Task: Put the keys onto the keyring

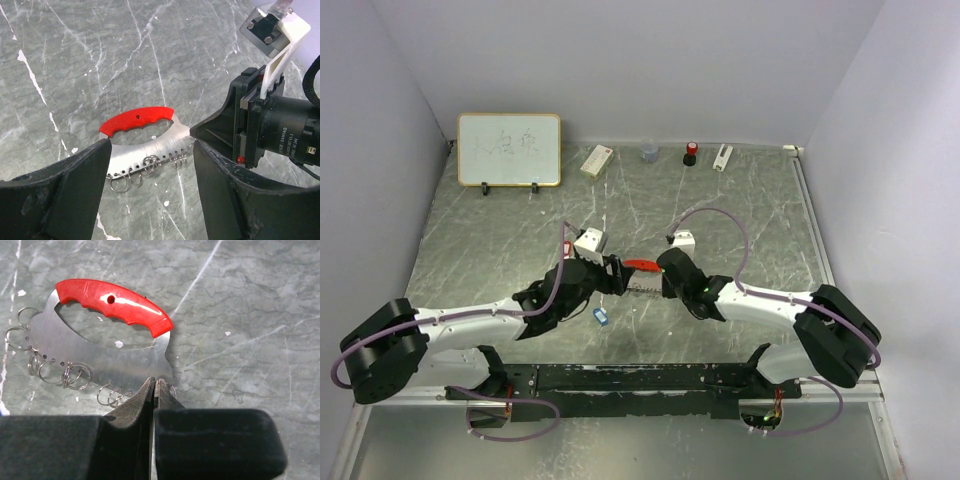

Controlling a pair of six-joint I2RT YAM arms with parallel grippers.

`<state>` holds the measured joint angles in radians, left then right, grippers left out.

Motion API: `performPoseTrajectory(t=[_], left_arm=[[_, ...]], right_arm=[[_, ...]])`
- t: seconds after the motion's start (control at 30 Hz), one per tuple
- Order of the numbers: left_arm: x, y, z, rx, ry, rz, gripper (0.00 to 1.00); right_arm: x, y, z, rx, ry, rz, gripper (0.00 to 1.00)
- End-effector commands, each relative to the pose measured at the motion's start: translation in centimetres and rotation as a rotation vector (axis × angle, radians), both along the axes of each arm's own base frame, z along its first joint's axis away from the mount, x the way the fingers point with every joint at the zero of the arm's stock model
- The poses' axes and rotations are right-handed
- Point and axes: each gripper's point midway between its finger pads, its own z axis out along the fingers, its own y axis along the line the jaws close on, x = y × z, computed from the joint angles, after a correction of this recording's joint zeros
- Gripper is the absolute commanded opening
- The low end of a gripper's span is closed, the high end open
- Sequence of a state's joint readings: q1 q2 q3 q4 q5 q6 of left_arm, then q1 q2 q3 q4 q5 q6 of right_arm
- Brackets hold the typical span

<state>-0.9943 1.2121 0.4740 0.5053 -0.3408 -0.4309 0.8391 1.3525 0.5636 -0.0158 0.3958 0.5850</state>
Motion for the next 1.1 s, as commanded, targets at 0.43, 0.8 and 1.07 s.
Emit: performPoseTrajectory(t=[0.43, 0.8, 1.07], left_arm=[[-0.5, 1.2, 2.2, -0.060, -0.057, 0.020, 0.78], [-0.9, 2.4, 4.0, -0.100, -0.101, 0.030, 0.78], [-1.4, 3.4, 5.0, -0.119, -0.134, 0.034, 0.78]], right_arm=[[0.9, 4.1, 5.0, 0.206, -0.096, 0.099, 0.00], [1.4, 5.9, 8.7, 0.328, -0.167, 0.137, 0.00], [1.5, 7.1, 9.7, 0.383, -0.175, 0.159, 0.00]])
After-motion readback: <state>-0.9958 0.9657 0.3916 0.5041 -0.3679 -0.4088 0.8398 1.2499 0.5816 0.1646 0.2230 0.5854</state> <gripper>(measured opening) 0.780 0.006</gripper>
